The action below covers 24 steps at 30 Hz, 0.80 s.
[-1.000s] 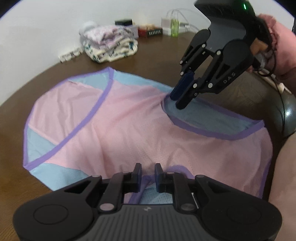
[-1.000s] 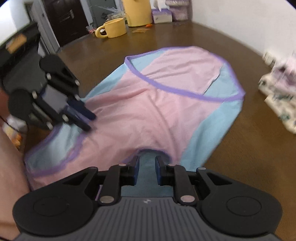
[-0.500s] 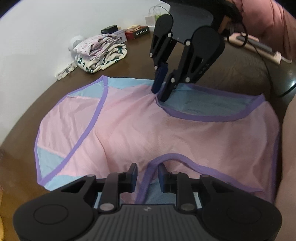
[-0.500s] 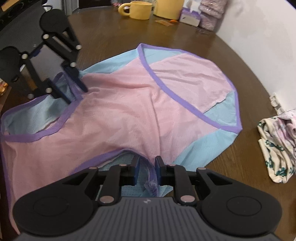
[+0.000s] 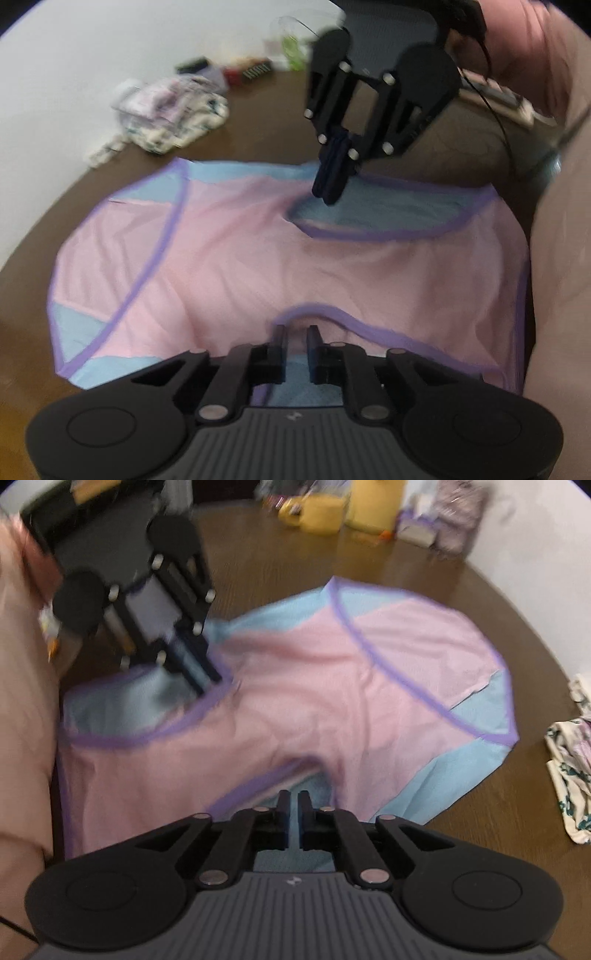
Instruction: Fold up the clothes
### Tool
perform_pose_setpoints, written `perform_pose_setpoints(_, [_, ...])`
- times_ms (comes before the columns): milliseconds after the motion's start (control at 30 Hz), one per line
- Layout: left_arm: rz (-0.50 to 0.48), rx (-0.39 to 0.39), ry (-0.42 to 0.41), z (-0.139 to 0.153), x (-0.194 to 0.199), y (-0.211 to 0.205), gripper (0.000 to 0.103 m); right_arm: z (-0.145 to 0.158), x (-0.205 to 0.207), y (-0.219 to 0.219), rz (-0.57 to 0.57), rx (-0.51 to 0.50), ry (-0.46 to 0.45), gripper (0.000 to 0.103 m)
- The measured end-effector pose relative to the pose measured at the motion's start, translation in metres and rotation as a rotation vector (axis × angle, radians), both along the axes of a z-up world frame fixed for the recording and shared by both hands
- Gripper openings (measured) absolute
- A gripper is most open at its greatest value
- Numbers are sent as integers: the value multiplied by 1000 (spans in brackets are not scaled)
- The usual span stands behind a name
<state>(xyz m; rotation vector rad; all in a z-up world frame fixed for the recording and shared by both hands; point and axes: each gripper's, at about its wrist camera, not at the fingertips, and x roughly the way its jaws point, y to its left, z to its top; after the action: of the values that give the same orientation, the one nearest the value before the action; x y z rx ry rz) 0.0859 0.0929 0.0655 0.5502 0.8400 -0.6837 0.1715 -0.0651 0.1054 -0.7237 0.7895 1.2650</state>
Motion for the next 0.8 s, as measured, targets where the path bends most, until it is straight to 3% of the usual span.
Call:
perform_pose_setpoints(100, [112,-47,-18,7,10,10,21,4,13,-5,-116,67,-16,14])
perform_pose_setpoints(200, [216,-70,-6,4,24,15,19,-4,31,-5,-249,102,35,14])
perform_pose_setpoints(433, [212,-76,67,-10,29,15,13,-23,30,1,-233,88,113,14])
perform_pose_setpoints(533, [222,-112,63,-5,29,24,20,-24,22,2,-217,79,112,14])
perform_pose_setpoints(700, [406,-98,-25,16,49,63,23,-9,17,-1,-240,151,99,14])
perform_pose_setpoints(800, [520,-45,-16,17,78,91,23,-4,6,3,-227,182,114,18])
